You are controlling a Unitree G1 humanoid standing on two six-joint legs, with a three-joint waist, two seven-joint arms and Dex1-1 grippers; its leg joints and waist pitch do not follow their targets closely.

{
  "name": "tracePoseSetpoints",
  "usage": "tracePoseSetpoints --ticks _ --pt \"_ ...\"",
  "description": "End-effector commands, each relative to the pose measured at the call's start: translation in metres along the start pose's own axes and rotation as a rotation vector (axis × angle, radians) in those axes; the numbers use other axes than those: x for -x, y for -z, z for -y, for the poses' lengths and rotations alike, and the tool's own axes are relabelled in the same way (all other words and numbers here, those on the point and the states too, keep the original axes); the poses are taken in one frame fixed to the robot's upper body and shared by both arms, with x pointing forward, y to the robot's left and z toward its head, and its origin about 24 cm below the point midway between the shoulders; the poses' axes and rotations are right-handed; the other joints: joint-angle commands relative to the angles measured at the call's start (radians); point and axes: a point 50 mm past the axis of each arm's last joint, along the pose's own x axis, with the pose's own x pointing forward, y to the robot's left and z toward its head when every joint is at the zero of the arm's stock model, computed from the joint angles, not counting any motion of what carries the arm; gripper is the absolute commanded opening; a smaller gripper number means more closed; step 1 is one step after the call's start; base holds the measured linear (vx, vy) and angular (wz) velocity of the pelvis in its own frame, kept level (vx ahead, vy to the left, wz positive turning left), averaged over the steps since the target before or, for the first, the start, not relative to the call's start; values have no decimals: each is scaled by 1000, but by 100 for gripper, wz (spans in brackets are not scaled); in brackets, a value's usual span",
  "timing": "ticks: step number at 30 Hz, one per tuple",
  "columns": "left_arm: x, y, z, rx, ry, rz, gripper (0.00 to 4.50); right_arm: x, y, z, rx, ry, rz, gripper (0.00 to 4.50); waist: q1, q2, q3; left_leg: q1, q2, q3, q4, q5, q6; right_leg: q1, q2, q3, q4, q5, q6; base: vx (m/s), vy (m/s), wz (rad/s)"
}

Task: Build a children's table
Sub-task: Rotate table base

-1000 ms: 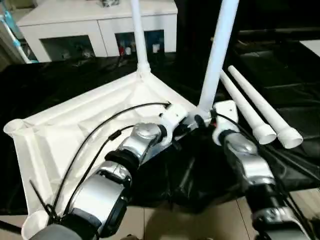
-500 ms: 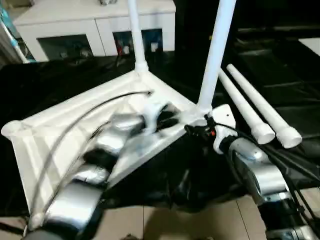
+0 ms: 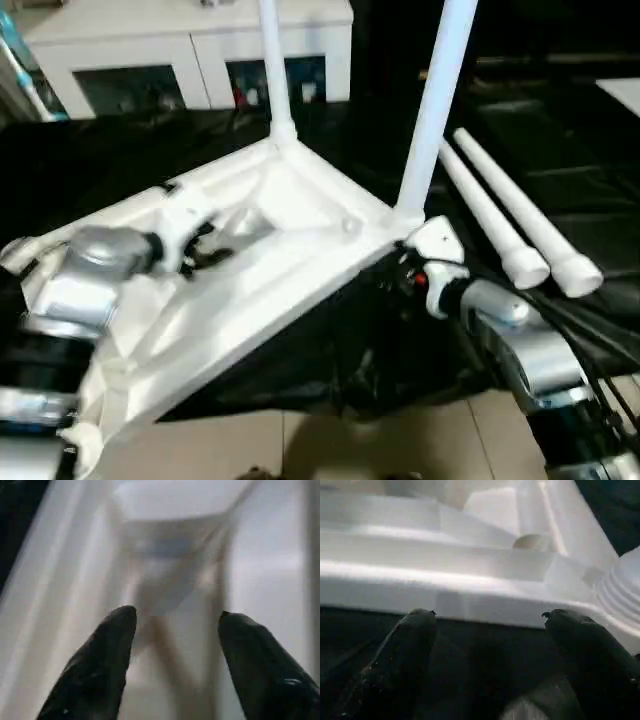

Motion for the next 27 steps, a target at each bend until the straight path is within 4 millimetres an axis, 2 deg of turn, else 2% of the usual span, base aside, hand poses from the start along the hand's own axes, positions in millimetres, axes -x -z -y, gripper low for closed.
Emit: tracePoseSetpoints --ticks 1,3,4,5,6,7,9,13,16,19,23,27 --pt "6 2 -5 1 -40 -23 329 1 -3 -5 12 -41 7 389 -2 -7 -67 6 46 -19 -82 -127 56 59 -52 48 -60 -178 -215 0 0 0" --pt "19 8 -11 8 -93 -82 335 3 -2 -9 17 -94 10 389 -3 -5 -67 7 47 -18 -80 -123 58 59 -54 49 -59 -168 -225 0 0 0" --pt "24 9 -13 10 -111 -100 339 3 -3 -11 17 -110 13 389 -4 -9 -66 4 48 -18 -79 -104 69 59 -53 49 -57 -139 -231 0 0 0" --pt "24 9 -13 10 -111 -100 348 3 -3 -11 17 -110 13 389 -4 -7 -67 5 47 -18 -78 -98 76 59 -53 49 -57 -133 -236 0 0 0" --pt "33 17 -20 8 -164 -166 361 6 -4 -17 25 -172 32 389 -4 -5 -67 6 46 -17 -77 -104 78 58 -52 48 -57 -135 -243 0 0 0" --pt "33 17 -20 8 -164 -166 380 6 -4 -17 25 -172 32 389 -5 -7 -64 4 46 -18 -78 -113 80 58 -50 48 -58 -145 -242 0 0 0" --pt "36 21 -22 9 -179 -196 385 7 -5 -19 30 -196 41 389 -6 -6 -64 7 45 -18 -79 -130 77 57 -50 48 -61 -170 -239 0 0 0" --pt "45 43 -17 -13 -137 -350 420 7 -3 -17 28 -185 33 389 -9 -6 -58 7 47 -21 -87 -172 60 54 -51 49 -68 -237 -220 0 0 0" --pt "41 51 -10 -12 -109 -389 438 5 -3 -14 22 -156 32 389 -9 -2 -59 13 48 -21 -87 -184 48 50 -51 50 -70 -247 -222 0 0 0" --pt "29 59 -1 14 -70 -395 445 2 -5 -15 23 -153 41 389 -3 -3 -62 15 47 -20 -86 -180 42 49 -50 51 -67 -211 -232 0 0 0" --pt "12 56 0 43 -118 -332 445 1 -6 -14 24 -137 48 389 -2 -6 -64 11 42 -20 -84 -177 40 54 -50 50 -68 -199 -228 0 0 0" --pt "4 52 -3 54 -148 -300 445 0 -6 -14 25 -130 49 389 -1 -9 -66 8 42 -21 -83 -165 44 57 -49 49 -65 -179 -227 0 0 0"
